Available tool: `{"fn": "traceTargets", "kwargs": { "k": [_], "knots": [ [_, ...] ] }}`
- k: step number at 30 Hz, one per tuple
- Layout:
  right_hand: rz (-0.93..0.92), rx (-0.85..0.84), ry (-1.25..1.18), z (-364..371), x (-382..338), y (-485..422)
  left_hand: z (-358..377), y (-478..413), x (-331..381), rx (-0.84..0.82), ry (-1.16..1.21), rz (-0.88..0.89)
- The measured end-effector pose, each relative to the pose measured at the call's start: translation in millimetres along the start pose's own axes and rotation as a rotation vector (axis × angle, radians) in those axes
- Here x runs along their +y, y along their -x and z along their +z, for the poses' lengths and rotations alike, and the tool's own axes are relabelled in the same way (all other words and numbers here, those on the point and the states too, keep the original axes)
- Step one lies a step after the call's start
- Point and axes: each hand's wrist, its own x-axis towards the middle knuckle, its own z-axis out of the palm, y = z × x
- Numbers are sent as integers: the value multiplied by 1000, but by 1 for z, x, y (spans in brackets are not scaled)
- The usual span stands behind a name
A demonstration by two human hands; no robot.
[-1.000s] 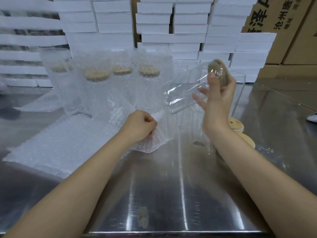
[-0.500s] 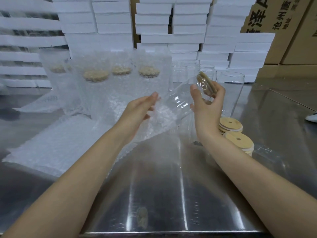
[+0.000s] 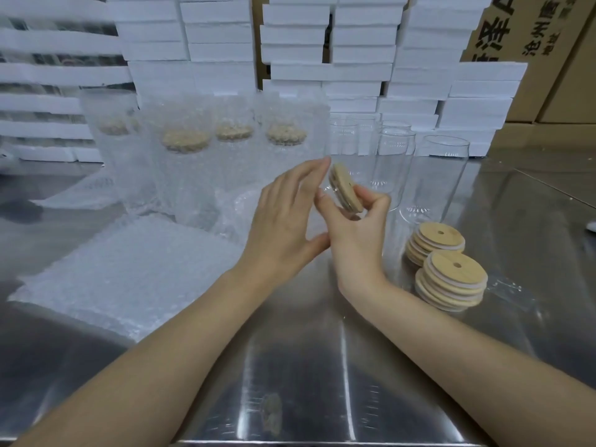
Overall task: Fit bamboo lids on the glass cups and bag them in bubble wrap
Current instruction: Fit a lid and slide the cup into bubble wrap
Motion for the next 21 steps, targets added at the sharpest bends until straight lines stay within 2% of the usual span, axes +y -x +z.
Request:
{"fn": "traceTargets", "kwargs": {
  "k": [3,5,8,14,17,21],
  "knots": [
    [37,75,-40,-4,-2,-10,-5,-5,3,-128,240,-48],
    [59,160,-37,-10,-9,-19,-13,-9,-4,-189,87,-19],
    [84,234,-82,-16,-19,-30,-22,-11,-18,-349,-294,37],
    [213,152,-81,-10,-9,-21,-21,-9,-12,-228,-506,64],
    [338,40,-129,-5,-3,-11,-20,-9,-11,-173,-591,100],
    [426,-79,-133,-5,-3,-6,-18,-7,-12,-257,-634,109]
  ]
}}
